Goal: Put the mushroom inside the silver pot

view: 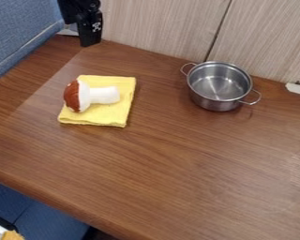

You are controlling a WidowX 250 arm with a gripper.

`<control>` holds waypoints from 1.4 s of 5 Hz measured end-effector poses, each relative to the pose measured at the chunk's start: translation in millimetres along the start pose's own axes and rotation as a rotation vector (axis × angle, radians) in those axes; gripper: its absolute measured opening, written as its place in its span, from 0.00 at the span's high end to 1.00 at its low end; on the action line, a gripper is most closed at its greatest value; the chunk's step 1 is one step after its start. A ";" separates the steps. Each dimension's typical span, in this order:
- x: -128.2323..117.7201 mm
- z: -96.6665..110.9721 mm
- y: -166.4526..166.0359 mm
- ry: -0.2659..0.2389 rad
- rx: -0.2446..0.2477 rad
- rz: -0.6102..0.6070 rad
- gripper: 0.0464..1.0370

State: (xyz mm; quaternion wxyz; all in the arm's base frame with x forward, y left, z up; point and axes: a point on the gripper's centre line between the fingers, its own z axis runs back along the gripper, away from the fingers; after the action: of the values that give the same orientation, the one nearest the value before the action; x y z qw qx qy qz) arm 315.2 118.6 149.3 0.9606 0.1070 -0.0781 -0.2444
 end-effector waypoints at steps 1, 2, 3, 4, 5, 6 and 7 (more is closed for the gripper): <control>-1.9 -10.9 -3.1 0.023 -0.027 -0.001 0.04; -7.8 -30.1 -8.5 0.056 -0.069 -0.014 0.04; -18.7 -50.2 -10.8 0.113 -0.070 -0.019 0.04; -29.1 -71.1 -14.5 0.154 -0.119 -0.025 0.04; -36.7 -89.5 -21.2 0.183 -0.179 -0.052 0.04; -39.5 -99.4 -25.8 0.206 -0.211 -0.069 0.09; -39.1 -99.8 -25.1 0.201 -0.204 -0.073 0.31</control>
State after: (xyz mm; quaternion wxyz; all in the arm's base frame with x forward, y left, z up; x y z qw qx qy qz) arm 290.1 132.8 43.1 0.9599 0.0354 0.0475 -0.2741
